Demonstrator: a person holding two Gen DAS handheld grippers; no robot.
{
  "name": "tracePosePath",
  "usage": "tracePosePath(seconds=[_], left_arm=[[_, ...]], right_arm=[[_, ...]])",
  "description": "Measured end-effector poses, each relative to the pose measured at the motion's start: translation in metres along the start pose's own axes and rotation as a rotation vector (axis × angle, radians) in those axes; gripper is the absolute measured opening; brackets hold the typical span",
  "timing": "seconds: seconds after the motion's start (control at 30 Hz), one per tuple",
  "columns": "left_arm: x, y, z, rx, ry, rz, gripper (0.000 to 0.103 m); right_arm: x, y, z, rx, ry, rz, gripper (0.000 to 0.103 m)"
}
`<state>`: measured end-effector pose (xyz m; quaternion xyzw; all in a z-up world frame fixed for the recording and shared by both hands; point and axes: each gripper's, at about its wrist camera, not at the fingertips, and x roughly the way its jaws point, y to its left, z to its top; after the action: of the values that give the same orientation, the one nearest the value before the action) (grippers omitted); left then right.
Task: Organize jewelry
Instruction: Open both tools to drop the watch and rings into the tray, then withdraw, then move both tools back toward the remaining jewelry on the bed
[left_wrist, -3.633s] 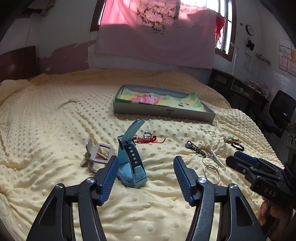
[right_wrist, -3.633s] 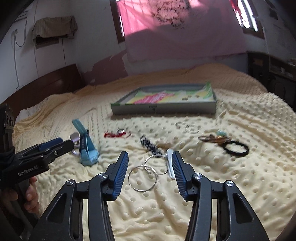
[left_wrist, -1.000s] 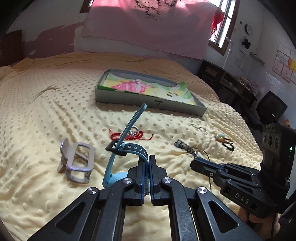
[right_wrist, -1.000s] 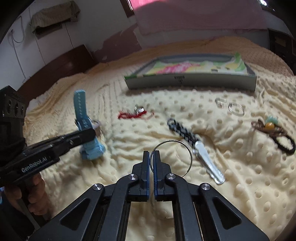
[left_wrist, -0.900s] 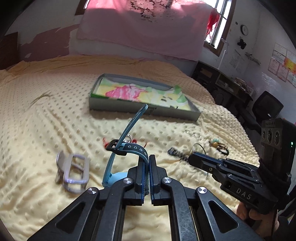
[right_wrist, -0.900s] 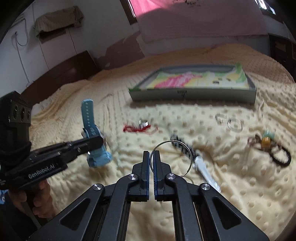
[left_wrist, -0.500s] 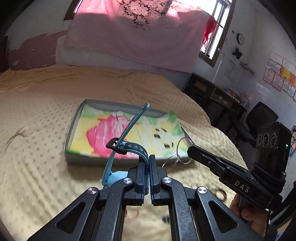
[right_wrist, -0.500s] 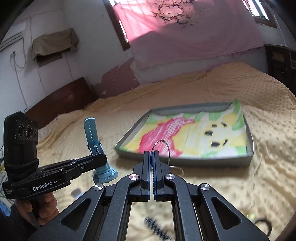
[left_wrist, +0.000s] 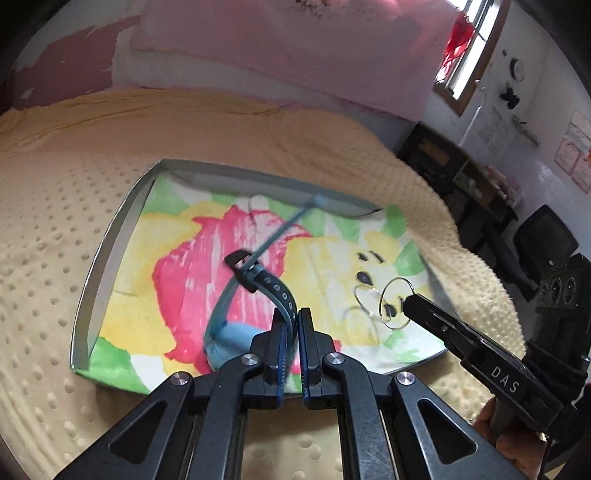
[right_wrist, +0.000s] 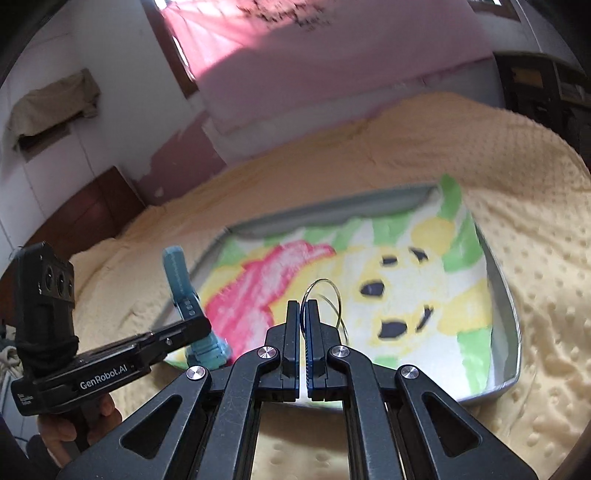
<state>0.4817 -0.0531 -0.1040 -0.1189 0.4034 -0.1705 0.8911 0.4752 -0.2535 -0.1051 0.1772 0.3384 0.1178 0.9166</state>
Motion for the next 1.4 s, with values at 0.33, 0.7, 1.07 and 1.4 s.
tracePosePath(seconds=[0.33, 0.7, 1.07, 1.4], left_arm=[[-0.033, -0.006, -0.012, -0.012, -0.090, 0.065, 0.060], [-0.165, -0.046, -0.057, 0.038, -0.346, 0.128, 0.102], [-0.300, -0.071, -0.132, 0.073, -0.517, 0.157, 0.103], [-0.371, -0.097, -0.206, 0.129, -0.566, 0.208, 0.103]], right_arm=[[-0.025, -0.009, -0.012, 0.004, -0.015, -0.061, 0.031], [-0.161, 0.032, -0.045, -0.121, -0.300, -0.083, 0.075], [-0.304, 0.067, -0.098, -0.166, -0.444, -0.069, 0.102], [-0.388, 0.089, -0.157, -0.178, -0.463, -0.098, 0.102]])
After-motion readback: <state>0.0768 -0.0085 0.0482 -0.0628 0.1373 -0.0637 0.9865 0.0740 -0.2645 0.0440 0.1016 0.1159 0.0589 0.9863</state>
